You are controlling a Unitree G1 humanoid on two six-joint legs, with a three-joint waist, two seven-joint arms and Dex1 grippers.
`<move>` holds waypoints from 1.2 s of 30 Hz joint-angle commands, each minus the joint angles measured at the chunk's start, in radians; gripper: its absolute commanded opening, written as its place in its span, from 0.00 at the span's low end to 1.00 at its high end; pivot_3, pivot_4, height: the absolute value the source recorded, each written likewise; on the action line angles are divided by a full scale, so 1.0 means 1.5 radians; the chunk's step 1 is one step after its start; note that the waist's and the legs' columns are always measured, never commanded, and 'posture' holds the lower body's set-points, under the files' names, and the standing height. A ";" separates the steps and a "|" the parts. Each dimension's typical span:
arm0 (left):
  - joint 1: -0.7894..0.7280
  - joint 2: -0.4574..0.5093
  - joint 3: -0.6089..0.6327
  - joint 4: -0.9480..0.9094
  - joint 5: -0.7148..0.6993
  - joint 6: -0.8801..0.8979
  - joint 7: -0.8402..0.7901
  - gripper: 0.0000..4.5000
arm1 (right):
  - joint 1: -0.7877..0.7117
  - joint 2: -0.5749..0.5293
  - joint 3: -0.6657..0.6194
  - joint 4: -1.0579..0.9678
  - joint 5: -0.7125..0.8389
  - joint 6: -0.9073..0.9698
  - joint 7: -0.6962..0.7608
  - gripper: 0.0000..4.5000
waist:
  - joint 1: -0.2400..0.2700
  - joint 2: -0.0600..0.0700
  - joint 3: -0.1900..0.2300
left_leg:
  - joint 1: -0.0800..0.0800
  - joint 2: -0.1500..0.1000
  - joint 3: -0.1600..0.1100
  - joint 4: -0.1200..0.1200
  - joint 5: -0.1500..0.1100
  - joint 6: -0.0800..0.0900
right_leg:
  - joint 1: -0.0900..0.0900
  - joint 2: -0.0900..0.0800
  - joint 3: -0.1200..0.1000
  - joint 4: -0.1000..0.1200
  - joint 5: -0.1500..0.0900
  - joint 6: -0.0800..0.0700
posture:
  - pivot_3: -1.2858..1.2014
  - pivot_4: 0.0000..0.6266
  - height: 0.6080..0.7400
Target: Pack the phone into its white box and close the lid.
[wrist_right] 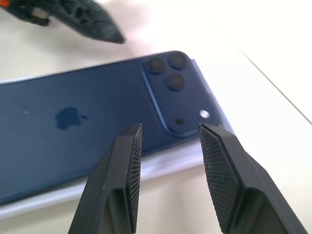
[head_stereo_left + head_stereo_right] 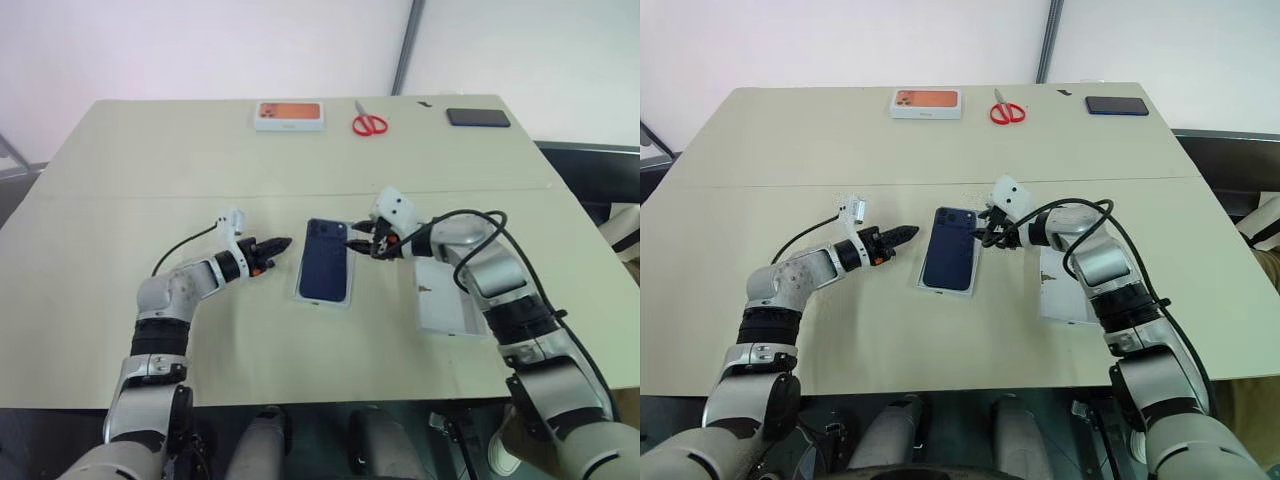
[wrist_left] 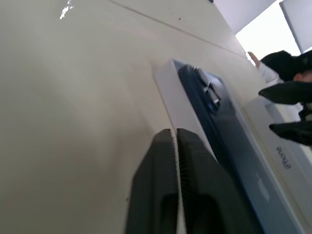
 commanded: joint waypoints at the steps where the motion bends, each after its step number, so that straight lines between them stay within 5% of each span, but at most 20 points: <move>1: 0.008 -0.002 -0.024 -0.033 0.024 -0.031 -0.007 0.00 | -0.001 -0.010 -0.010 0.007 -0.020 -0.036 -0.012 0.15 | 0.000 0.000 0.000 | 0.000 0.000 0.000 0.000 0.000 0.000 | 0.000 0.000 0.000 0.000 0.000 0.000 | 0.52 0.24 1.00; 2: 0.009 -0.004 -0.029 -0.032 0.035 -0.043 0.000 0.00 | 0.005 -0.016 -0.002 0.011 -0.031 -0.045 -0.011 0.03 | 0.000 0.000 0.000 | 0.000 0.000 0.000 0.000 0.000 0.000 | 0.000 0.000 0.000 0.000 0.000 0.000 | 0.52 0.24 1.00; 3: 0.010 -0.004 -0.036 -0.027 0.048 -0.055 0.005 0.00 | 0.011 -0.021 0.003 0.015 -0.041 -0.053 -0.011 0.01 | 0.000 0.000 0.000 | 0.000 0.000 0.000 0.000 0.000 0.000 | 0.000 0.000 0.000 0.000 0.000 0.000 | 0.52 0.24 1.00; 20: 0.015 -0.061 -0.097 -0.096 0.053 -0.001 -0.023 0.00 | 0.069 -0.041 0.035 -0.032 -0.089 -0.071 0.034 0.01 | 0.001 0.000 0.000 | 0.000 0.000 0.000 0.001 0.000 0.000 | 0.001 0.000 0.000 0.000 0.000 0.000 | 0.52 0.24 1.00; 36: 0.024 0.013 -0.135 -0.177 0.031 0.104 -0.121 0.00 | 0.141 -0.142 -0.003 -0.158 -0.049 -0.020 0.110 0.01 | 0.000 0.000 0.000 | 0.000 0.000 0.000 0.001 0.000 0.001 | 0.001 0.000 0.000 0.000 0.000 0.000 | 0.52 0.24 1.00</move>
